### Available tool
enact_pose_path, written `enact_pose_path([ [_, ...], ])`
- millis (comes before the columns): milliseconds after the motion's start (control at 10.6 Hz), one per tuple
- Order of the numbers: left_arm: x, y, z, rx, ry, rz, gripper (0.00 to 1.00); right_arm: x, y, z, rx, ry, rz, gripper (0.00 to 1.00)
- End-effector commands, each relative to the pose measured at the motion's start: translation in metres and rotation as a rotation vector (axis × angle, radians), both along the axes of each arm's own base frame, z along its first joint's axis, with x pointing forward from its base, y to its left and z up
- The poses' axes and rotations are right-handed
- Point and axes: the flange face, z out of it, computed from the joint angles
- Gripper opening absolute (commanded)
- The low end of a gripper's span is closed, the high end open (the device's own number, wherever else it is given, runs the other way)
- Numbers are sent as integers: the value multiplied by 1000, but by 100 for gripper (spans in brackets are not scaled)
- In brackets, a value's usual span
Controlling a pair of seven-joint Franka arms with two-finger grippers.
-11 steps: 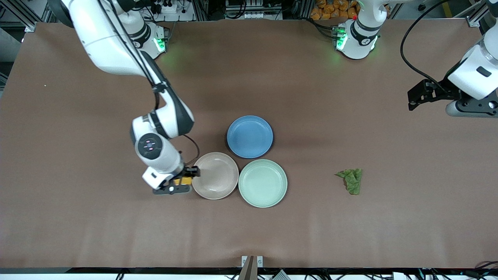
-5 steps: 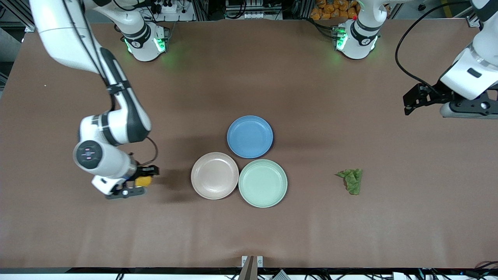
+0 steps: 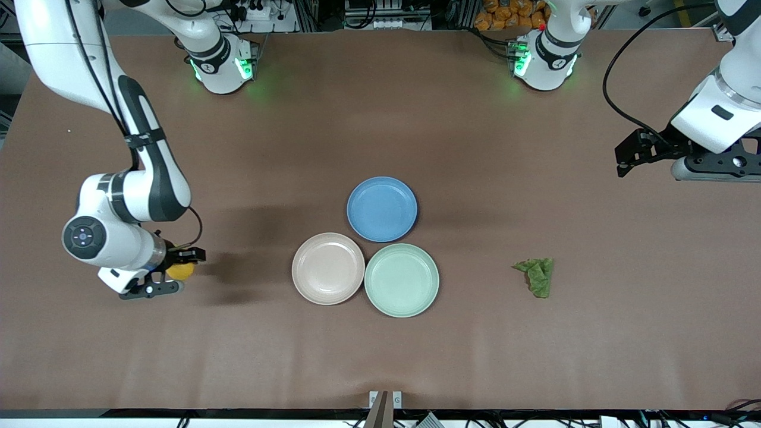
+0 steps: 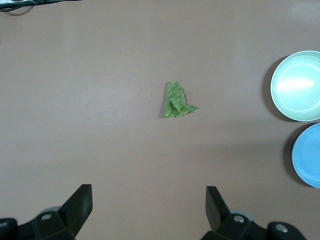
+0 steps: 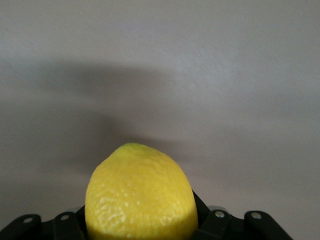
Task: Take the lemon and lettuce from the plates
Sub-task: 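Carry the lemon off the cream plate with the right gripper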
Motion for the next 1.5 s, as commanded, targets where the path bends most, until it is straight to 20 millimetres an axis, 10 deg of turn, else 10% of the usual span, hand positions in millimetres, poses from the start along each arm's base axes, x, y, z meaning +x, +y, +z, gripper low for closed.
enact_pose_path([
  [0, -5, 2, 1, -22, -21, -3, 100, -28, -30, 12, 10, -2, -13, 43],
  [376, -3, 4, -2, -20, -18, 2, 100, -79, -53, -27, 19, -51, -9, 40],
  [940, -1, 9, -10, -19, -7, 8, 100, -104, -61, -67, 22, -113, -19, 40],
  [1034, -3, 8, -10, -18, -7, 6, 100, -105, -61, -67, 22, -114, -19, 46],
  [1128, -2, 7, -10, -18, -7, 5, 100, -105, -61, -67, 22, -112, -20, 91],
  [1409, -4, 6, -12, -16, 3, 1, 100, -93, -59, -49, 22, -120, -26, 100],
])
